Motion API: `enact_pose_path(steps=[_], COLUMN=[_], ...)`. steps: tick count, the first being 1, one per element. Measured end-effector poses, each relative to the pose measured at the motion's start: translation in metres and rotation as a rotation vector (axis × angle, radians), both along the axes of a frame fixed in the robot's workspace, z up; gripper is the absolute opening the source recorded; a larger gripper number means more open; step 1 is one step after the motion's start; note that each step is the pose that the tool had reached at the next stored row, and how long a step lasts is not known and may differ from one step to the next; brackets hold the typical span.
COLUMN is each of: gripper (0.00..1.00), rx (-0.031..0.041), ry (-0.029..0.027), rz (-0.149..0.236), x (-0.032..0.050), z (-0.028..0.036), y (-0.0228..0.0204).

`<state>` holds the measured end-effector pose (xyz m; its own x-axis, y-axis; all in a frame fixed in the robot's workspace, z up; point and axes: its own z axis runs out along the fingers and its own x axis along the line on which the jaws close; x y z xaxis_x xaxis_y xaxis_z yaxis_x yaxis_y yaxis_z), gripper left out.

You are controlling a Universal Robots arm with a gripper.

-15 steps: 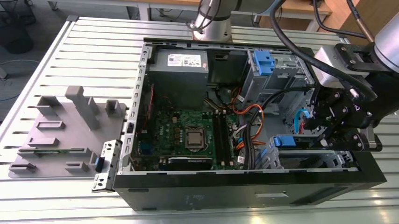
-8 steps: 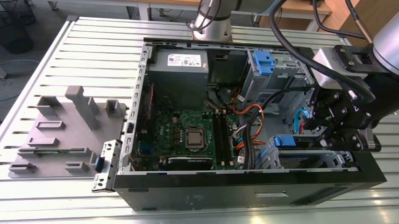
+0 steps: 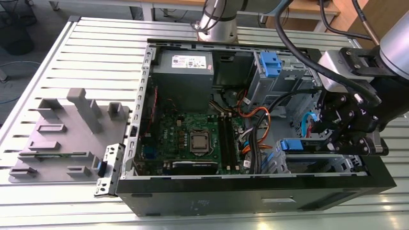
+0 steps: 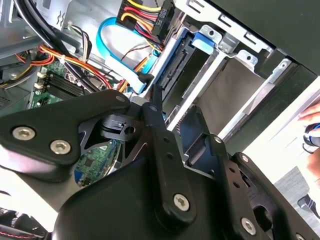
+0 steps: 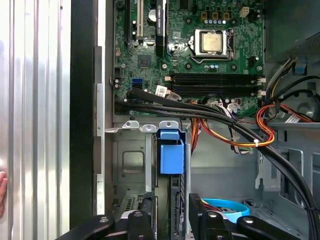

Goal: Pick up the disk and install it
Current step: 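Insert the disk into the insertion slot, then insert the first disk wire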

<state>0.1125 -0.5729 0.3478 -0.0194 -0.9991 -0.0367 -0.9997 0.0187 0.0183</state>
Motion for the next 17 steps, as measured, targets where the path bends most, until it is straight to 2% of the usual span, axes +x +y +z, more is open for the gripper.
enact_pose_path(steps=[3, 17], gripper=[0.42, 0.42], rx=[0.0000, -0.0004], ry=[0.0000, 0.0000], rz=[0.000, 0.000], x=[0.0000, 0.0000], z=[-0.0001, 0.0000], y=[0.0022, 0.0029])
